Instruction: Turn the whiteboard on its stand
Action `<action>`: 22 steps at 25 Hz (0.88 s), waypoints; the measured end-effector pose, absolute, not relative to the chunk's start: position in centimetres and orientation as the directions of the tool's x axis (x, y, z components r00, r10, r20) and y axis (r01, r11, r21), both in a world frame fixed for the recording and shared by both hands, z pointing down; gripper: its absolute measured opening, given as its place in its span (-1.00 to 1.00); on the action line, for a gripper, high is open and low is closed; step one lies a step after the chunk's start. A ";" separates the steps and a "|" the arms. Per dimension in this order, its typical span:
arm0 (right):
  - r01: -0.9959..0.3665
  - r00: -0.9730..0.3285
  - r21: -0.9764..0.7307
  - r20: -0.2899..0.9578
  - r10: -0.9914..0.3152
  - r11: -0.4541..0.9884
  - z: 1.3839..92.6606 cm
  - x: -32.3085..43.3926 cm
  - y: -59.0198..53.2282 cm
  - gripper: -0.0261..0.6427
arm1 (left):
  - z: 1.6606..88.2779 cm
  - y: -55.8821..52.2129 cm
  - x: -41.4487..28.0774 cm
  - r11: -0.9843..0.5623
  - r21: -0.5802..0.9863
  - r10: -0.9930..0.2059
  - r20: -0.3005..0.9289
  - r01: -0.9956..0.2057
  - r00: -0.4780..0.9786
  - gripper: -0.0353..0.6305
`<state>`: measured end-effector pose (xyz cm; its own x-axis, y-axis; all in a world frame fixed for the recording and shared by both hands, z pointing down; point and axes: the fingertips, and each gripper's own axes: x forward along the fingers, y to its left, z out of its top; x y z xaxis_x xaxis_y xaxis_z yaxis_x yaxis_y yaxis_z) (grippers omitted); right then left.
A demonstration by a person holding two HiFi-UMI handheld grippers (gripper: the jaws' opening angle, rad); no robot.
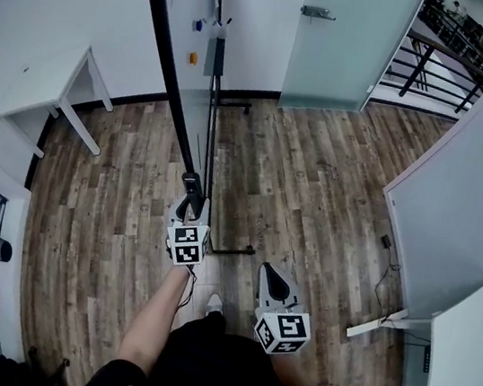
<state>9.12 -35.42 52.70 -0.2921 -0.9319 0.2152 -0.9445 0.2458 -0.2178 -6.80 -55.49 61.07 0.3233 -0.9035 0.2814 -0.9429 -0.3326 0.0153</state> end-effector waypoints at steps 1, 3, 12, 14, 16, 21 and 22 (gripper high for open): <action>-0.944 -0.294 -0.219 0.214 -0.932 0.247 52.6 9.2 -34.9 -0.88 | 61.0 -54.8 -6.8 -0.331 0.015 -0.904 0.281 -0.943 0.322 -0.30; -0.943 -0.297 -0.220 0.212 -0.931 0.250 52.5 9.5 -33.9 -0.88 | 60.9 -53.5 -6.7 -0.331 0.015 -0.904 0.280 -0.943 0.322 -0.30; -0.937 -0.315 -0.222 0.206 -0.926 0.269 52.9 10.5 -28.2 -0.88 | 61.3 -47.6 -6.5 -0.316 0.021 -0.905 0.293 -0.948 0.308 -0.30; -0.936 -0.320 -0.221 0.203 -0.926 0.275 53.0 10.6 -26.9 -0.88 | 61.4 -46.2 -6.6 -0.313 0.022 -0.906 0.294 -0.949 0.306 -0.30; -0.934 -0.324 -0.221 0.202 -0.924 0.279 53.0 10.7 -25.6 -0.88 | 61.6 -44.8 -6.7 -0.310 0.024 -0.907 0.293 -0.951 0.303 -0.30; -0.932 -0.334 -0.219 0.203 -0.920 0.290 52.9 11.2 -22.4 -0.88 | 61.4 -41.1 -6.9 -0.298 0.024 -0.911 0.290 -0.954 0.292 -0.30; -0.931 -0.337 -0.218 0.203 -0.919 0.294 52.9 11.3 -21.7 -0.88 | 61.4 -40.3 -6.9 -0.296 0.024 -0.913 0.287 -0.955 0.290 -0.31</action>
